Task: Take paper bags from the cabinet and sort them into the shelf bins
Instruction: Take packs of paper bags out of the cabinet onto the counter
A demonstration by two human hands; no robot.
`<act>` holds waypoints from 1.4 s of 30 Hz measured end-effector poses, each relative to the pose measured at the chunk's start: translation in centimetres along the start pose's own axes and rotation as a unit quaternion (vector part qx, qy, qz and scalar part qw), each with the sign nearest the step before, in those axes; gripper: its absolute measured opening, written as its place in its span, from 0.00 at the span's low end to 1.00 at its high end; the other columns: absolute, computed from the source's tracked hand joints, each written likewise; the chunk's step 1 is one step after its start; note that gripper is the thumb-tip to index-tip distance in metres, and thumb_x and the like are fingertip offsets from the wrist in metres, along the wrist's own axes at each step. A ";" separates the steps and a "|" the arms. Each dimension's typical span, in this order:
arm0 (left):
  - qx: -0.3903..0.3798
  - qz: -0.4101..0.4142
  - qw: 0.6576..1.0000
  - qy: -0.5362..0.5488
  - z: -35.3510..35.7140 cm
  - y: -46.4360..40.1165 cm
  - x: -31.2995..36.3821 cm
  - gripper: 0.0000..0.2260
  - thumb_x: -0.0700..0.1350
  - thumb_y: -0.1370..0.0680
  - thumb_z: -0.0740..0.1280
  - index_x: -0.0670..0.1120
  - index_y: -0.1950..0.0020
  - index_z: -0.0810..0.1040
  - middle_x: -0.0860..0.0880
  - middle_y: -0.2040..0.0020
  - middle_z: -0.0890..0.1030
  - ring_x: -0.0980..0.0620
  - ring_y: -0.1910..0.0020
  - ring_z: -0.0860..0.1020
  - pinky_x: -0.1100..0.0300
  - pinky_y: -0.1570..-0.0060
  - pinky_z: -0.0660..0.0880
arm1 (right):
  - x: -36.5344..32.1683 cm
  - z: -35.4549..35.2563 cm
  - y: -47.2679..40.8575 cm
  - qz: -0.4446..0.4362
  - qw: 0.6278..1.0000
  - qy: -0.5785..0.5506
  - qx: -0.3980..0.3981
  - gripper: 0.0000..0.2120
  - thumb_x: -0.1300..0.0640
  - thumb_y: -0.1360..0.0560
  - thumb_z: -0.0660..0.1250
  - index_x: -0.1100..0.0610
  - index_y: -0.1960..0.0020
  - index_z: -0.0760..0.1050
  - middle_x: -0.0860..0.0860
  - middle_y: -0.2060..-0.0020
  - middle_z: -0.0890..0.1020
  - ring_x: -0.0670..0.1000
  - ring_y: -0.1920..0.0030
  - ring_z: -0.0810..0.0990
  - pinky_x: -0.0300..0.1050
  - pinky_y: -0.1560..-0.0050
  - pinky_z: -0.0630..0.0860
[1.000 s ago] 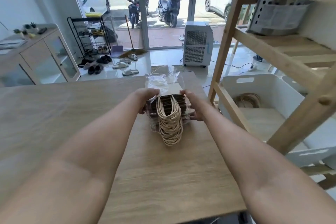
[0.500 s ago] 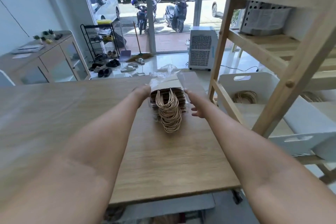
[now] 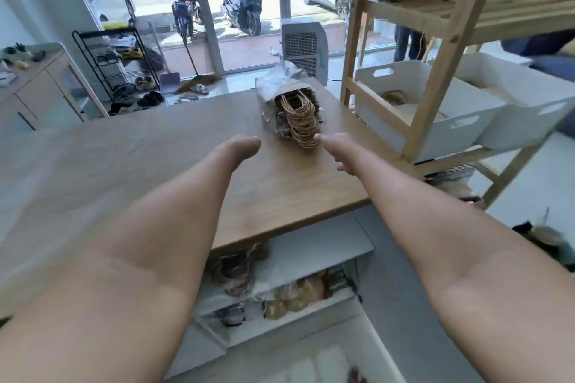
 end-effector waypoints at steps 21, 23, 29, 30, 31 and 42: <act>-0.176 -0.142 0.973 -0.048 13.7 9.1 -18.7 0.29 0.59 0.20 0.56 0.40 0.26 0.64 0.41 0.28 0.69 0.41 0.32 0.71 0.51 0.43 0.71 | 18.7 7.4 9.2 0.103 0.961 0.163 -0.196 0.22 0.44 0.24 0.63 0.56 0.35 0.71 0.54 0.42 0.79 0.55 0.43 0.76 0.53 0.40 0.74; -0.128 -0.138 0.982 -0.011 15.8 8.3 -21.5 0.31 0.60 0.21 0.56 0.40 0.25 0.62 0.41 0.27 0.67 0.40 0.31 0.69 0.51 0.42 0.71 | 21.2 9.4 8.7 0.129 0.959 0.148 -0.203 0.26 0.45 0.23 0.63 0.57 0.31 0.67 0.55 0.38 0.77 0.57 0.37 0.74 0.54 0.36 0.71; 0.046 -0.117 0.991 -0.039 20.6 4.7 -28.0 0.23 0.52 0.19 0.56 0.37 0.32 0.70 0.36 0.32 0.72 0.37 0.35 0.72 0.52 0.40 0.71 | 25.6 14.7 5.0 0.084 0.988 0.058 -0.115 0.24 0.49 0.25 0.66 0.62 0.34 0.72 0.57 0.39 0.78 0.56 0.39 0.77 0.49 0.35 0.73; 0.088 -0.099 0.991 -0.036 20.9 3.9 -28.4 0.21 0.51 0.19 0.56 0.36 0.36 0.73 0.35 0.35 0.75 0.36 0.37 0.74 0.52 0.42 0.71 | 26.0 15.3 4.2 0.074 0.992 0.044 -0.096 0.23 0.49 0.24 0.66 0.62 0.35 0.73 0.56 0.40 0.79 0.55 0.40 0.77 0.48 0.35 0.73; 0.127 -0.086 0.988 -0.024 20.9 2.8 -28.8 0.20 0.50 0.20 0.56 0.36 0.40 0.75 0.34 0.39 0.77 0.36 0.40 0.75 0.52 0.44 0.72 | 26.3 16.0 3.2 0.060 0.994 0.036 -0.079 0.21 0.49 0.24 0.66 0.61 0.37 0.75 0.55 0.42 0.79 0.53 0.42 0.77 0.45 0.37 0.73; 0.183 -0.210 0.952 0.125 20.4 -12.5 -31.5 0.28 0.54 0.20 0.56 0.38 0.26 0.60 0.41 0.26 0.65 0.43 0.27 0.65 0.57 0.31 0.63 | 25.8 24.6 -8.3 0.119 0.984 -0.053 -0.125 0.50 0.29 0.36 0.67 0.56 0.25 0.59 0.54 0.30 0.67 0.59 0.34 0.69 0.52 0.33 0.69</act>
Point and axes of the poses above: each hand's wrist, its own y-axis away from the middle knuckle, its own z-axis out of the palm, x = y × z, the point moved 2 cm from there along -y, towards the middle knuckle
